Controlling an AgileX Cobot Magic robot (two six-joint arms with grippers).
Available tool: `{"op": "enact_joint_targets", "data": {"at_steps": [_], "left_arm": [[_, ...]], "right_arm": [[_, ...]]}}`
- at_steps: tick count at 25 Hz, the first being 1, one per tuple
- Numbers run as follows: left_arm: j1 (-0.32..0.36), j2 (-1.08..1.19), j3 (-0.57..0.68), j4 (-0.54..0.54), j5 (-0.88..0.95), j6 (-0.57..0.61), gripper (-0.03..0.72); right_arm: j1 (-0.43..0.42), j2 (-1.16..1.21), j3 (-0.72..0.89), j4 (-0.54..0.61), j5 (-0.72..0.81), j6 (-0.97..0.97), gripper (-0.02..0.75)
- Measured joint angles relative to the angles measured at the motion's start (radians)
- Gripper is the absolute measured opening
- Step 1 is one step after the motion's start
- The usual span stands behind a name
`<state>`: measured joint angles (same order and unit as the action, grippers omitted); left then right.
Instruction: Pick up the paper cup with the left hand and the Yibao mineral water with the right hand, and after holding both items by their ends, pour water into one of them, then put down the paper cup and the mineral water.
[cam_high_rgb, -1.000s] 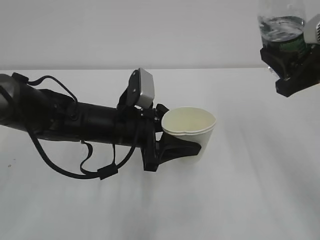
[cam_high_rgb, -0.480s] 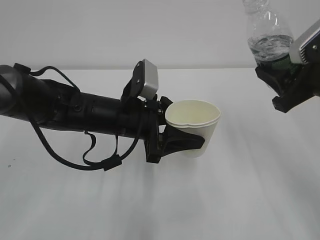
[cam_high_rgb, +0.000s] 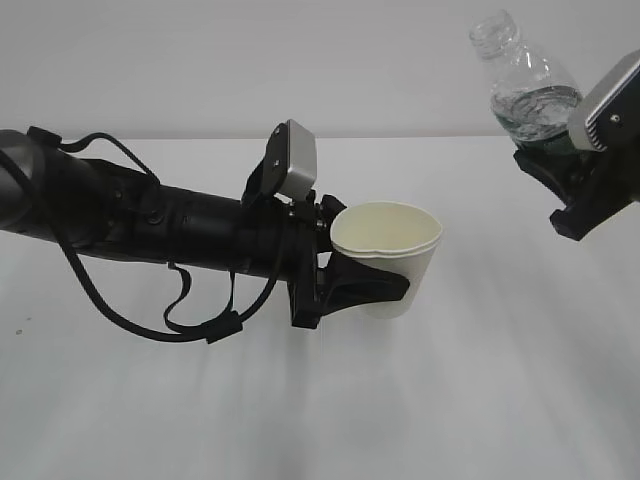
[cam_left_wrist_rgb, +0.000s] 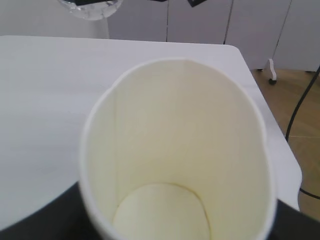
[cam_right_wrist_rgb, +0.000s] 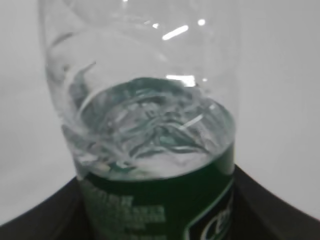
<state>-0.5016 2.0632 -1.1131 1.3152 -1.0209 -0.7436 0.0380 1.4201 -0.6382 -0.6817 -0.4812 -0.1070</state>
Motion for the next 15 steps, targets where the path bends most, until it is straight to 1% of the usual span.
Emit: {"op": "enact_joint_targets", "data": {"at_steps": [15], "left_arm": [[0.000,0.000,0.000,-0.002,-0.034,-0.002,0.440]], "right_arm": [[0.000,0.000,0.000,0.000,0.049,-0.108,0.463]]}}
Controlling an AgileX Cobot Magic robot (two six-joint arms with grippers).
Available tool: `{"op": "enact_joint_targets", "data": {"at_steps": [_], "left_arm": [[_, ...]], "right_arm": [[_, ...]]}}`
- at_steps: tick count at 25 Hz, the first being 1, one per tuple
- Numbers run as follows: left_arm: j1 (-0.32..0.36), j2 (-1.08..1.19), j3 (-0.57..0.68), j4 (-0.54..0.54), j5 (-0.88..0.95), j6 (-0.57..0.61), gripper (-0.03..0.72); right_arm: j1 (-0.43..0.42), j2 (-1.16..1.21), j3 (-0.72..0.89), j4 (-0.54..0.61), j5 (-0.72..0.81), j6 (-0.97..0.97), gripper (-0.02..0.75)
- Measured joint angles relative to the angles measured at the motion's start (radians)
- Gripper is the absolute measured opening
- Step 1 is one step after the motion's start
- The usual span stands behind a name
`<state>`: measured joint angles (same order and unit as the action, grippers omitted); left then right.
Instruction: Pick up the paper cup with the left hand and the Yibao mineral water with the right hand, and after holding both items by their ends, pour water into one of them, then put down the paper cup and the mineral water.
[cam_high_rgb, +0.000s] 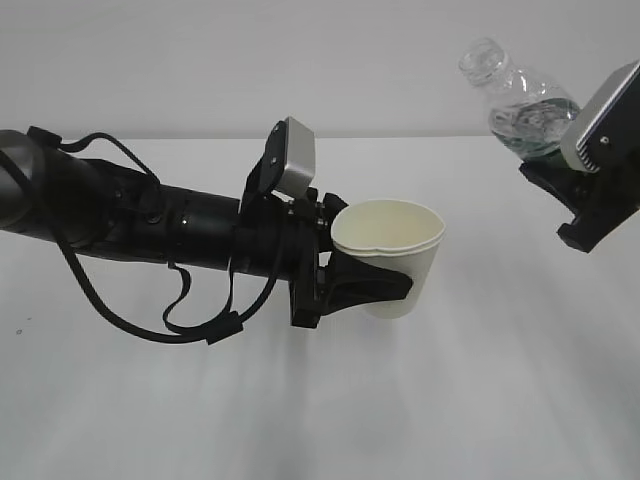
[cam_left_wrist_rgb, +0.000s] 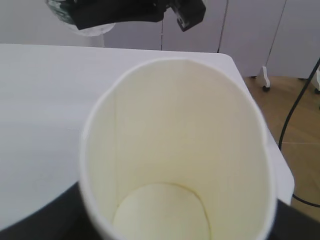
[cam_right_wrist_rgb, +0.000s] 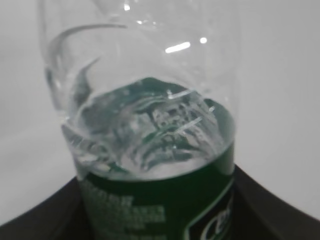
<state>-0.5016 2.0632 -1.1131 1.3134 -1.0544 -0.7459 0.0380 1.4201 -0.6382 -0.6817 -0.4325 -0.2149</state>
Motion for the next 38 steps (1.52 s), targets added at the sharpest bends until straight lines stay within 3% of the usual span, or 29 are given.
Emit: {"op": "enact_joint_targets", "data": {"at_steps": [14,38], "left_arm": [[0.000,0.000,0.000,-0.003,0.021,0.000,0.440],[0.000,0.000,0.000,-0.026,0.071,0.004,0.433]], "right_arm": [[0.000,0.000,0.000,-0.009,0.030,-0.036,0.463],[0.000,0.000,0.000,-0.170,0.076,-0.041,0.463]]}}
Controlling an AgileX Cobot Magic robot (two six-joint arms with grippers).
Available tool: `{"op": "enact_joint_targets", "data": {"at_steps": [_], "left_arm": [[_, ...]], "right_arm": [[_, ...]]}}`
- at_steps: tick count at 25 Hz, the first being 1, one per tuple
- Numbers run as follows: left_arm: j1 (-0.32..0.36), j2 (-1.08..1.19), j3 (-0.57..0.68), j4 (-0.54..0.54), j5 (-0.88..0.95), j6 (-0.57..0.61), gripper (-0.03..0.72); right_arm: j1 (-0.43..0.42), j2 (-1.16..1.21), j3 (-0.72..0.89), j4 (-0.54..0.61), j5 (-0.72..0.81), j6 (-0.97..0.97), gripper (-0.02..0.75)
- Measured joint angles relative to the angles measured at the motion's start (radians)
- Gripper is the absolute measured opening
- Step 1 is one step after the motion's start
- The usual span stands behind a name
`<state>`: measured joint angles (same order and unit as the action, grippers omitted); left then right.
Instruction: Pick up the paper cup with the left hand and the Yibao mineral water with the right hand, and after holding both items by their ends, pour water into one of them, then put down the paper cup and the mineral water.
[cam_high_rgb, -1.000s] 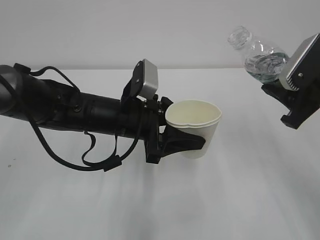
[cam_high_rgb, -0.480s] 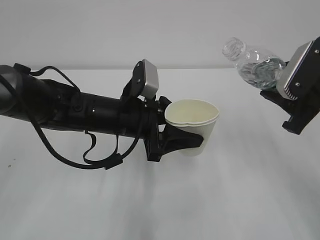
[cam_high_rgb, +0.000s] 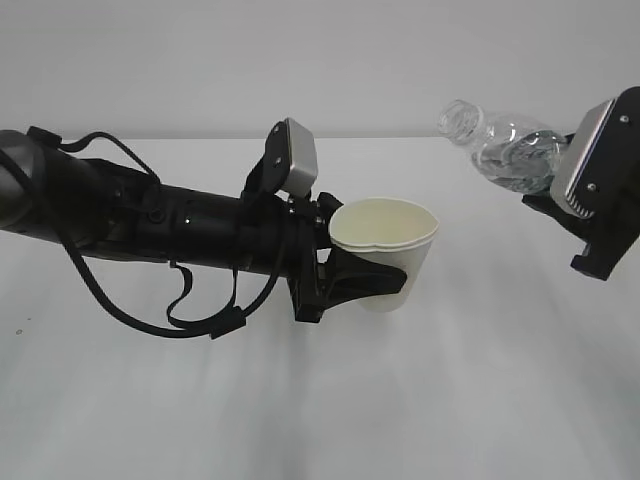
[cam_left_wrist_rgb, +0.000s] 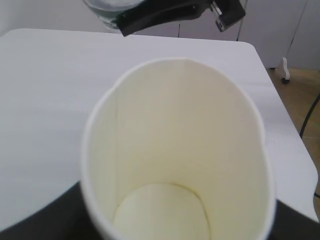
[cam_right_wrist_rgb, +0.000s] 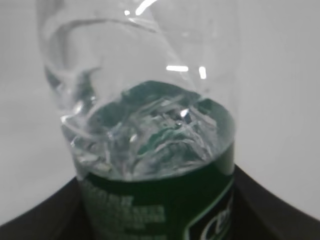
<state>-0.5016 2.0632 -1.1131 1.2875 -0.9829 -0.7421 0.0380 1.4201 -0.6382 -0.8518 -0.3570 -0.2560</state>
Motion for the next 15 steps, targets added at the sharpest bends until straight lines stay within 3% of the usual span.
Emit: {"op": "enact_joint_targets", "data": {"at_steps": [15], "left_arm": [[-0.021,0.000,0.000,0.000,0.000,-0.004,0.433]], "right_arm": [[0.000,0.000,0.000,-0.012,0.011,-0.030,0.463]]}}
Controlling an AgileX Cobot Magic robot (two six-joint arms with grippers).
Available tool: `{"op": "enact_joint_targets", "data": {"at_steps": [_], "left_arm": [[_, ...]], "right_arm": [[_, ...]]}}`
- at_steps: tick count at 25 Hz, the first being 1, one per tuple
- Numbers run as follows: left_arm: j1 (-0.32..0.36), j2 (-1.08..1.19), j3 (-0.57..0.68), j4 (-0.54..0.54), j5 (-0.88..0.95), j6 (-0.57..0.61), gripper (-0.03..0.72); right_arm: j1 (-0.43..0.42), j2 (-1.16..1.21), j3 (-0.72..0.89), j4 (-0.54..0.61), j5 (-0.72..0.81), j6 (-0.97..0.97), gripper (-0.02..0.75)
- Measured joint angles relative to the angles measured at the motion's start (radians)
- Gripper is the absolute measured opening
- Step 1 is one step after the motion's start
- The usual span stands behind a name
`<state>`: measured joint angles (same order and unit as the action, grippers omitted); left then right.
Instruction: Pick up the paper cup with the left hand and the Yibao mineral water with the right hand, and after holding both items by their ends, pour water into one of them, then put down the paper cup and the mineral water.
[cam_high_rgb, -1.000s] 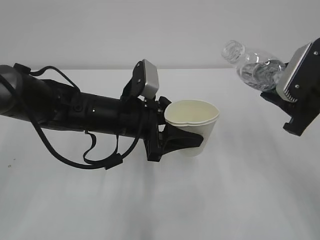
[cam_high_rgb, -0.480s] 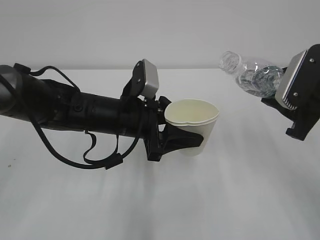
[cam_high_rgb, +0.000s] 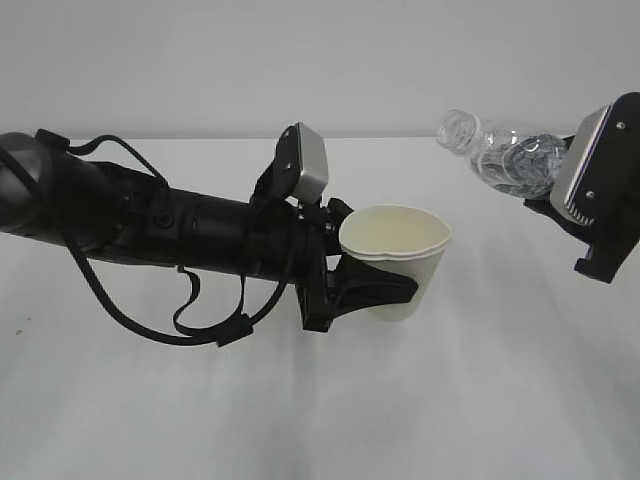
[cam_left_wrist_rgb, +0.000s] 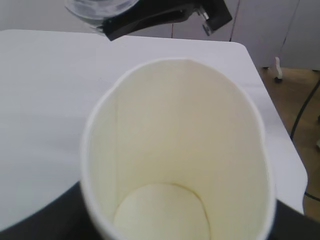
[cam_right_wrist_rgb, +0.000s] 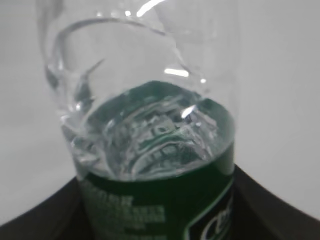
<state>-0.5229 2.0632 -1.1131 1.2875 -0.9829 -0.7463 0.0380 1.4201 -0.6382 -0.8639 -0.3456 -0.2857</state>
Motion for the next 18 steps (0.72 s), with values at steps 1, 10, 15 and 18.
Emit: {"op": "enact_joint_targets", "data": {"at_steps": [1,10,15,18], "left_arm": [[-0.004,0.000,0.000,0.000,0.000,-0.002,0.433],[-0.010,0.000,0.000,0.002,0.035,-0.002,0.433],[-0.010,0.000,0.000,0.000,0.039,-0.002,0.433],[-0.010,0.000,0.000,-0.006,0.044,-0.002,0.433]], "right_arm": [[0.000,0.000,0.000,0.000,0.000,-0.005,0.463],[0.018,0.000,0.000,-0.020,0.027,-0.047,0.463],[0.022,-0.002,0.000,-0.036,0.031,-0.051,0.463],[0.022,-0.003,0.000,-0.042,0.033,-0.051,0.463]]}}
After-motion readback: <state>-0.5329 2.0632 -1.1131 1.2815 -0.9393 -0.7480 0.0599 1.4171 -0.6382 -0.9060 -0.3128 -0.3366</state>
